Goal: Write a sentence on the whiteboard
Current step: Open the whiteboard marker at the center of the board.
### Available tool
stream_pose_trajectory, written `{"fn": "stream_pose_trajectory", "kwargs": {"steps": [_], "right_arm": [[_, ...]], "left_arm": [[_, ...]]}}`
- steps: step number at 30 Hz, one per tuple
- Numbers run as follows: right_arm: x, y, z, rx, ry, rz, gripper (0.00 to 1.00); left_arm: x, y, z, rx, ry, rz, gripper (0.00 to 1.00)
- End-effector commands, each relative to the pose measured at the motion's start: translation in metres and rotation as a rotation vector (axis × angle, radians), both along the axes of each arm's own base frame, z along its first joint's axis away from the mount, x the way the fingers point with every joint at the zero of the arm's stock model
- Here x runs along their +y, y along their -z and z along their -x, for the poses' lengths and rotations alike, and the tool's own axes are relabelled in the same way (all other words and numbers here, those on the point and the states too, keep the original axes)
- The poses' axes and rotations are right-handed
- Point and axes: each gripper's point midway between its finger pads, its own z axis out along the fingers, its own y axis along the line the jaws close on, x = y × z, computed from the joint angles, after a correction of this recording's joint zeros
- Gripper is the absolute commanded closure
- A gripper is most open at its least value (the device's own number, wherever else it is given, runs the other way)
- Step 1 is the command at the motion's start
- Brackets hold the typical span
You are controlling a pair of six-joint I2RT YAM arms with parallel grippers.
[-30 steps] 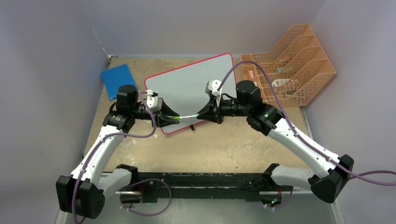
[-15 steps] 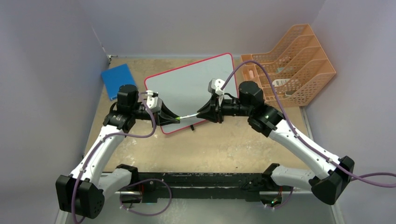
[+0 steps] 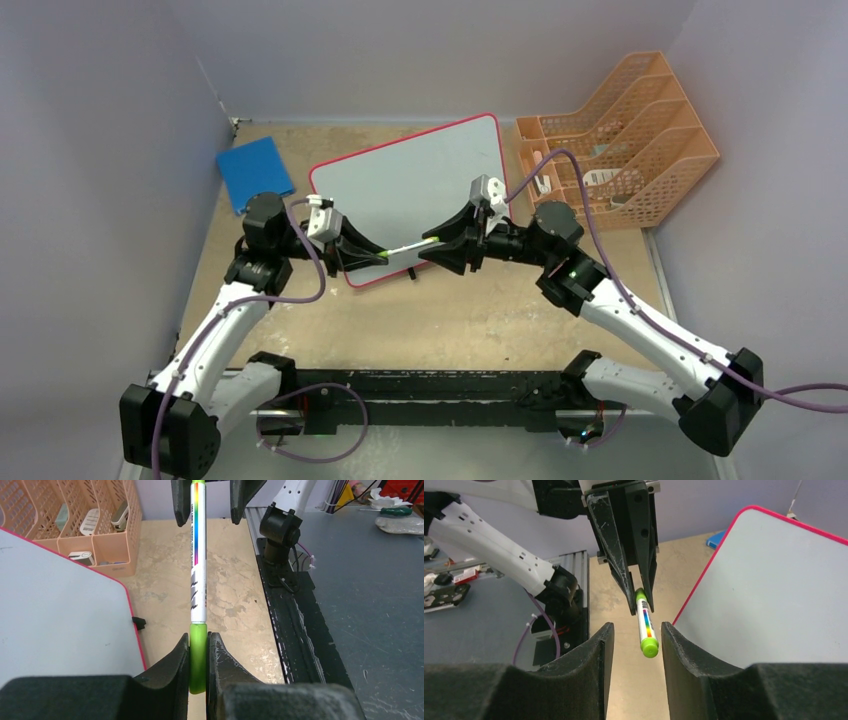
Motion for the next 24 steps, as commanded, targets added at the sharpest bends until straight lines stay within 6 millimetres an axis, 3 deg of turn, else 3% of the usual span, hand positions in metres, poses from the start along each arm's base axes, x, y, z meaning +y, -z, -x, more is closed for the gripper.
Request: {"fn": "stream_pose_trajectory", "kwargs": {"steps": [1,24], "right_arm": [[0.0003,-0.0397,0.0038,-0.07,-0.009,-0.147,0.59],[0.0015,-0.0358,0.0051,-0.067,-0.019,-0.212,0.69]], "left_arm": [[-0.004,-0.0141,0.0082,-0.056,0.044,0.028,1.0],[-0.0128,-0.022,0.0105,-0.035,0.019,0.103,1.0]]}}
